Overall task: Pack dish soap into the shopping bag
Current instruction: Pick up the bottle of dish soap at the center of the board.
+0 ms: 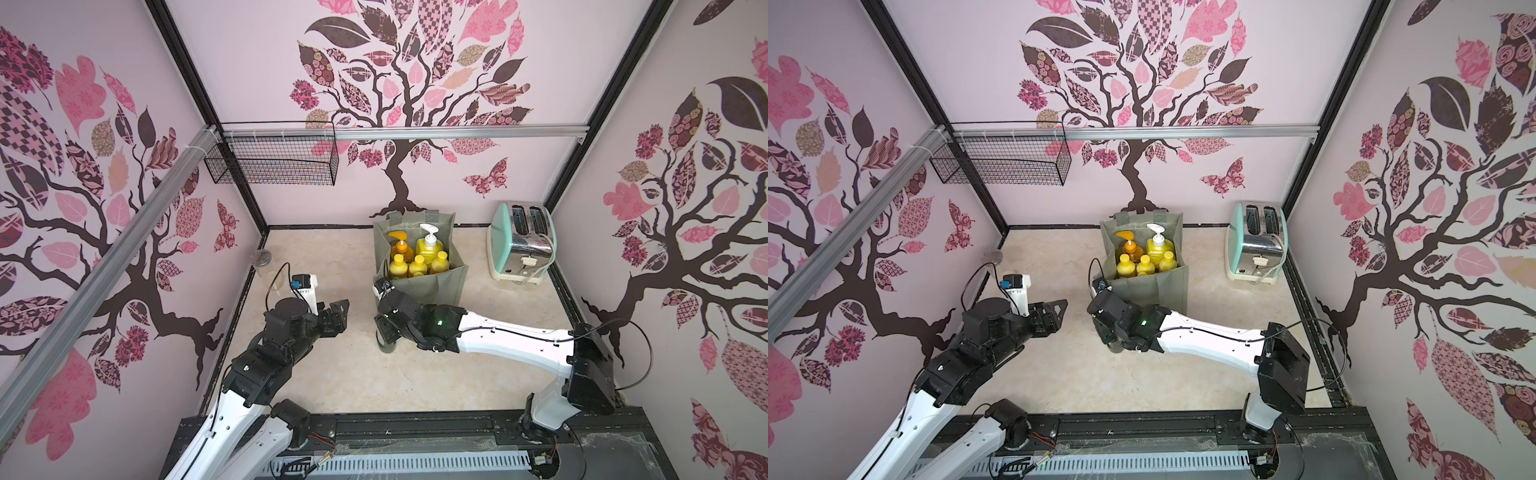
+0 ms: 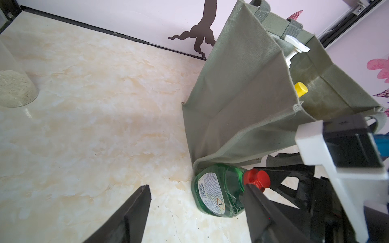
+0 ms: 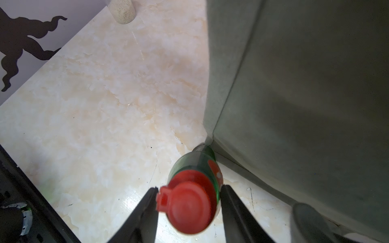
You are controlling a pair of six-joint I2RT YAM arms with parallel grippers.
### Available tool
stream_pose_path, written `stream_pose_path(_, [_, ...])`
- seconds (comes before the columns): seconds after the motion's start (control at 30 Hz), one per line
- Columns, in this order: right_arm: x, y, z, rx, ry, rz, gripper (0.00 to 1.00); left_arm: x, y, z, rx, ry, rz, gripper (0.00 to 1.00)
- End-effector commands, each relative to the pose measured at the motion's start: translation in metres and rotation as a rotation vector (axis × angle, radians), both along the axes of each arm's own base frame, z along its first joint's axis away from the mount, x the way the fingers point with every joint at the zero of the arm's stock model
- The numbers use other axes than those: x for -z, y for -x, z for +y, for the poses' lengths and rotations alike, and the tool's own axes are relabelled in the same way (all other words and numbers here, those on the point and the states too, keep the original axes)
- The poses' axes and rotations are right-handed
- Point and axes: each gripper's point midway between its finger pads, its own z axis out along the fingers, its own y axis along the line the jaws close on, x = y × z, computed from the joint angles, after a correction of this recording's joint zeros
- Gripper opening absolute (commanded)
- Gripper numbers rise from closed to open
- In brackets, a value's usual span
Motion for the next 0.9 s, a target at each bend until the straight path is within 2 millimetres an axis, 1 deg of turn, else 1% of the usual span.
stream_pose_path(0.0, [-0.009,-0.006,0.015,-0.02,-0.035,-0.01,0.52,-0.016,-0.004,-0.002,0.01,0.009,-0.042,0.75])
stream_pose_path(0.07, [-0.007,-0.007,0.017,-0.025,-0.029,-0.005,0.51,-0.019,-0.005,-0.002,0.008,0.008,-0.047,0.75])
stream_pose_path(0.13, [-0.006,-0.006,0.018,-0.029,-0.026,0.0,0.45,-0.022,-0.006,-0.003,0.009,0.011,-0.054,0.75])
stream_pose_path(0.23, [-0.007,-0.005,0.016,-0.03,-0.025,0.002,0.33,-0.025,-0.009,-0.003,0.007,0.003,-0.06,0.75])
stream_pose_path(0.33, [-0.012,-0.002,0.013,-0.037,-0.034,0.004,0.21,-0.028,-0.014,-0.004,0.004,-0.008,-0.064,0.75])
stream_pose_path(0.4, [-0.02,0.002,0.011,-0.046,-0.048,0.008,0.13,-0.033,-0.019,-0.005,0.001,-0.016,-0.072,0.75])
stream_pose_path(0.43, [-0.026,0.004,0.01,-0.052,-0.059,0.011,0.1,-0.037,-0.021,-0.006,0.002,-0.017,-0.076,0.75])
stream_pose_path(0.5, [-0.039,0.012,0.007,-0.071,-0.086,0.018,0.0,-0.048,-0.028,-0.01,0.008,-0.022,-0.084,0.76])
stream_pose_path(0.53, [-0.046,0.016,0.006,-0.083,-0.1,0.019,0.0,-0.051,-0.032,-0.013,0.014,-0.024,-0.082,0.76])
stream_pose_path(0.6, [-0.064,0.027,0.0,-0.107,-0.131,0.023,0.0,-0.063,-0.043,-0.022,0.033,-0.018,-0.08,0.8])
stream_pose_path(0.67, [-0.082,0.036,-0.008,-0.125,-0.164,0.026,0.0,-0.07,-0.055,-0.032,0.053,-0.012,-0.062,0.96])
stream_pose_path(0.7, [-0.094,0.041,-0.013,-0.135,-0.183,0.025,0.0,-0.073,-0.061,-0.039,0.072,-0.011,-0.049,0.98])
stream_pose_path(0.8, [-0.126,0.055,-0.032,-0.159,-0.234,0.019,0.0,-0.077,-0.077,-0.059,0.13,0.004,-0.014,0.98])
stream_pose_path(0.87, [-0.148,0.063,-0.047,-0.165,-0.264,0.006,0.0,-0.077,-0.082,-0.071,0.17,0.029,0.0,0.96])
